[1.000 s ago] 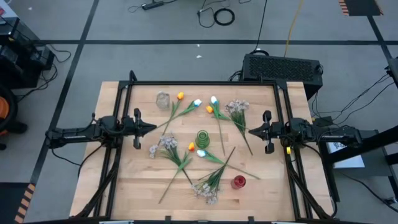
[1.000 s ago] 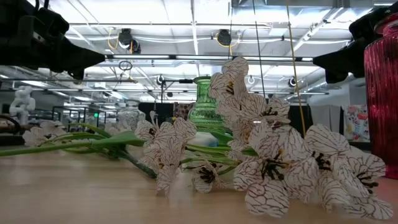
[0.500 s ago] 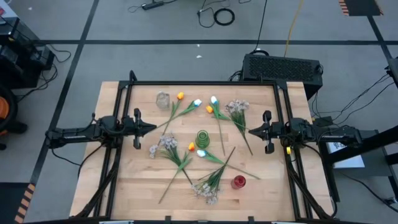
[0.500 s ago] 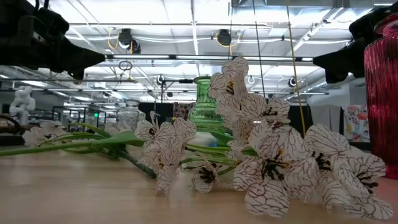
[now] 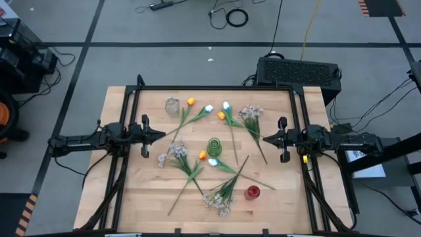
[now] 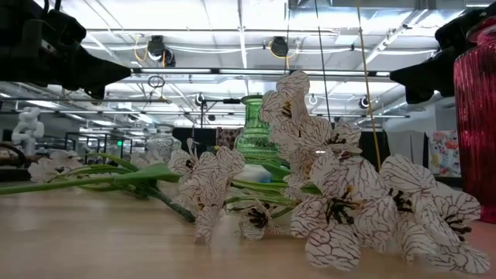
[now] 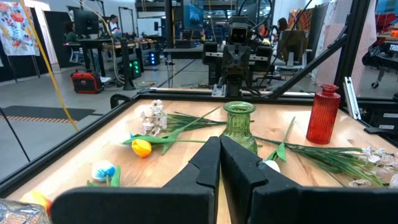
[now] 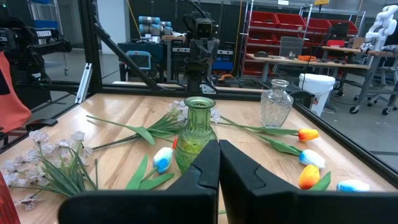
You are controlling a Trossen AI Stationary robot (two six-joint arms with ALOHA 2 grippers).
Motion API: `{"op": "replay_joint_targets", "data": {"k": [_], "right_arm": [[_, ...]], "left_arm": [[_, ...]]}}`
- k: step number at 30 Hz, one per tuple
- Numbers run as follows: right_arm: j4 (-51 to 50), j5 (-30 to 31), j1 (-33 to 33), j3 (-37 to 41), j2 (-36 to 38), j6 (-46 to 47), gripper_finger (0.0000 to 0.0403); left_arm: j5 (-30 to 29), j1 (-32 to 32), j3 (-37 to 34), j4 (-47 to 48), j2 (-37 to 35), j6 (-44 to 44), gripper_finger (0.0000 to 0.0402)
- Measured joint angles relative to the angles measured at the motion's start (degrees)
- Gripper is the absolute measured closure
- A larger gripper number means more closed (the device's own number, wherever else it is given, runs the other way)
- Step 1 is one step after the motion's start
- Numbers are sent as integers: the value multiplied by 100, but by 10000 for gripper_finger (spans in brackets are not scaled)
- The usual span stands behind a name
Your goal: Sort flowers into vase by color
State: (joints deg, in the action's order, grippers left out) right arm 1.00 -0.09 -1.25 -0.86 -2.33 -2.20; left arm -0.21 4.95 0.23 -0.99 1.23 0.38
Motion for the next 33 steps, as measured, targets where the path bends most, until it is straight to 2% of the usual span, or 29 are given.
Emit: {"op": "replay_joint_targets", "data": {"k": [22, 33], "right_arm": [[1, 1, 0, 0, 0, -2, 403], [83, 12, -1, 0, 1, -435, 403]], "left_arm": [[0, 1, 0, 0, 0, 0, 381], [0, 0, 2, 0, -2, 1, 381]]}}
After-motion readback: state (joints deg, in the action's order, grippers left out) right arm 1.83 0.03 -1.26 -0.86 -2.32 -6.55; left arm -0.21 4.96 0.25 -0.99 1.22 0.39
